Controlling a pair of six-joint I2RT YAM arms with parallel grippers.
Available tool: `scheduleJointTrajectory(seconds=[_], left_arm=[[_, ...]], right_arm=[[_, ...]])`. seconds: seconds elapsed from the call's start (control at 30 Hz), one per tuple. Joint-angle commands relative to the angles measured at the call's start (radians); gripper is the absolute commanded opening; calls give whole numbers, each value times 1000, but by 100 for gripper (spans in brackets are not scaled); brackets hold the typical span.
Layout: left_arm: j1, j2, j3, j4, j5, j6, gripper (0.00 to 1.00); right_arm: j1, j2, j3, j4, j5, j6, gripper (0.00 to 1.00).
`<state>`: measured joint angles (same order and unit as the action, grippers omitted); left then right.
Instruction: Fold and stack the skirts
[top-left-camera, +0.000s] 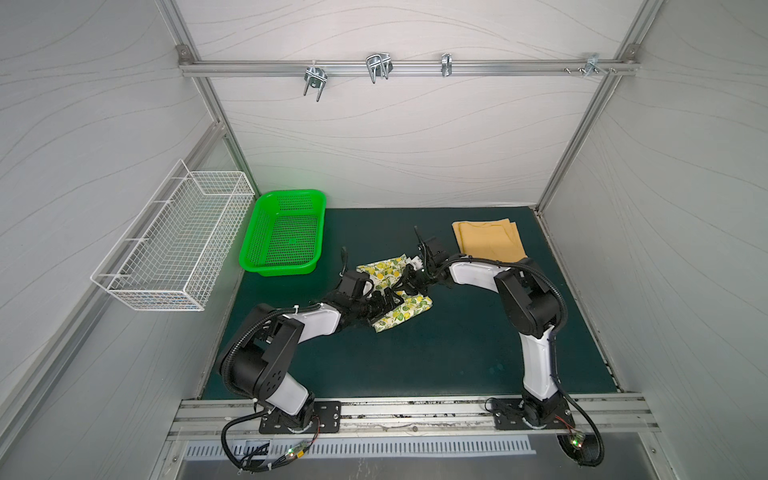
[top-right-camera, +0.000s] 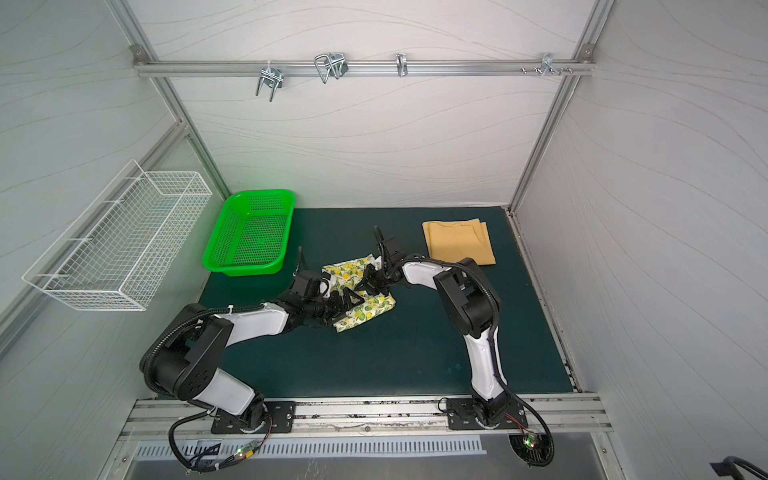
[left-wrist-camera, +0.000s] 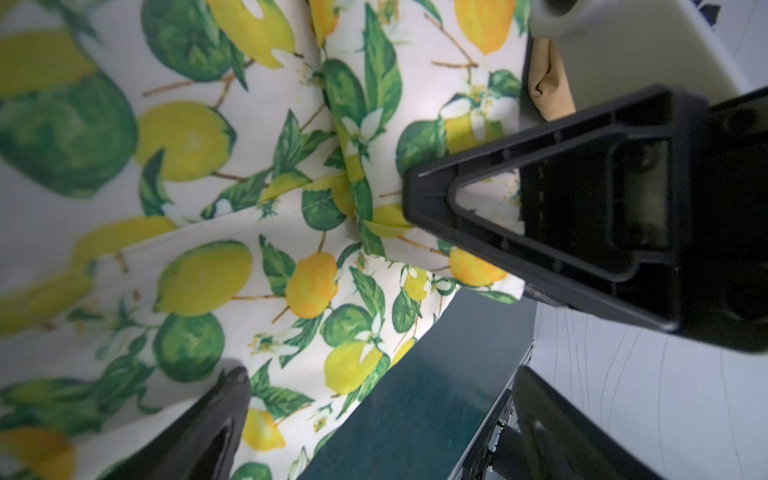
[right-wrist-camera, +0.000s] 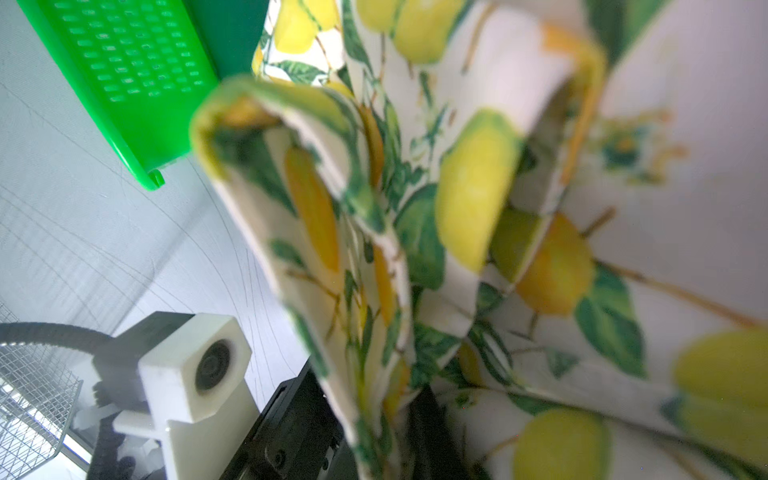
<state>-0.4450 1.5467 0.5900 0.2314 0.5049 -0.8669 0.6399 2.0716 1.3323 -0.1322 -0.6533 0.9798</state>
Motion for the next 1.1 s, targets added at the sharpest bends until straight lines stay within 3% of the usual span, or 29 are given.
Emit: scheduleJointTrajectory(seconds=[0.0, 0.4, 0.57, 0.77, 0.87, 0.9, 0.93, 1.07], left_arm=[[6, 33, -22, -35, -26, 11, 99], [5, 28, -21, -44, -31, 16, 99], [6, 28, -21, -47, -33, 18, 99], [6, 30, -19, -47, -35, 19, 99], [5, 29, -21, -48, -36, 19, 99], [6, 25, -21, -50, -38, 19, 99], [6, 25, -20, -53, -39, 19, 99], [6, 20, -22, -53, -41, 20, 99]], right_arm=[[9, 26, 22, 58, -23, 51, 14], [7, 49, 82, 31, -19, 51, 15], [7, 79, 39, 112, -35, 99, 16], [23, 84, 36, 144, -46, 125, 27], [31, 82, 54, 142, -52, 133, 45], [34, 82, 65, 138, -54, 135, 94], [37, 84, 74, 138, -57, 139, 99], [48, 87, 94, 165, -66, 174, 99]])
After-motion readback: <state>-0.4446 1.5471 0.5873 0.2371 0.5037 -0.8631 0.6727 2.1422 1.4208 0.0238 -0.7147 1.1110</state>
